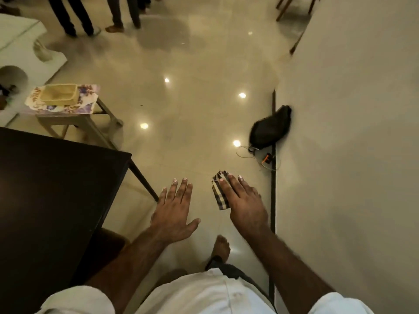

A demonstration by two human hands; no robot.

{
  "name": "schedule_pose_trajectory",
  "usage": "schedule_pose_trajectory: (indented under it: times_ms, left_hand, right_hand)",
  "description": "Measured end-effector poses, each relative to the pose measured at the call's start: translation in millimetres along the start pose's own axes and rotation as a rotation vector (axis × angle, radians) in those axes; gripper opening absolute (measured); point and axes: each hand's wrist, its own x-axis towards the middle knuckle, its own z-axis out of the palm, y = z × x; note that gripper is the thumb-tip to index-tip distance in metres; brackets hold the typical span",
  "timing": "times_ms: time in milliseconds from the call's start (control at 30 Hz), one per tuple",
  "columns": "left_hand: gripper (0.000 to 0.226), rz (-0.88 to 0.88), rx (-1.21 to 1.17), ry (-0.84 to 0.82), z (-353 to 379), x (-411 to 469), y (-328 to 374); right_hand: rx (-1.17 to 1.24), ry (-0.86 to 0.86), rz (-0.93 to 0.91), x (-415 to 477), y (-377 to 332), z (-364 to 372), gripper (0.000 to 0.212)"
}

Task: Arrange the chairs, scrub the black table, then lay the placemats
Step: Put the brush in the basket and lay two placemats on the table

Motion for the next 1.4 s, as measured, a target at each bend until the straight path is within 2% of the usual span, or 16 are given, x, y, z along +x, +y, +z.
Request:
schedule_pose_trajectory:
  times_ms: [167,333,500,567,833,1000,1233,1400]
  left_hand:
    - [0.115,-0.178,-0.093,0.001,-28.5,70.1,-22.4]
    - [0.117,-0.299,-0.176,0.027,-54.0,144.9,-63.8]
    - [0.112,-0.397,-0.2,0.09,-82.5,235.0,-138.6]
    - [0.115,-0.433,-0.239,0.033,-98.9,262.1,-170.2]
    - [0.117,-0.555,-0.272,0.048,-160.1,346.7,-300.5]
    - [0.118,-0.68,-0.315,0.071,-181.2,402.4,-368.2]
    - [0.119,-0.927,-0.424,0.052,-207.3,474.4,-456.1]
    - [0.118,-1.091,-0.518,0.082,-219.4,509.4,-519.4]
  right_hand:
    - [-0.037,-0.04,-0.195,117.0,17.2,-12.3,0.1]
    - [-0.056,-0.068,-0.331,245.9,3.9,-21.3,0.097]
    - [-0.073,-0.09,-0.448,385.2,-24.0,-14.7,0.094]
    - [-0.057,-0.121,-0.485,434.9,-39.3,-11.4,0.09]
    - [0.018,-0.142,-0.609,613.0,-112.3,-21.6,0.087]
    - [0.034,-0.188,-0.766,726.2,-155.6,-16.3,0.09]
    - [0.028,-0.249,-0.969,879.5,-232.6,-3.6,0.075]
    - [-0.061,-0.324,-1.144,959.0,-308.4,11.4,0.075]
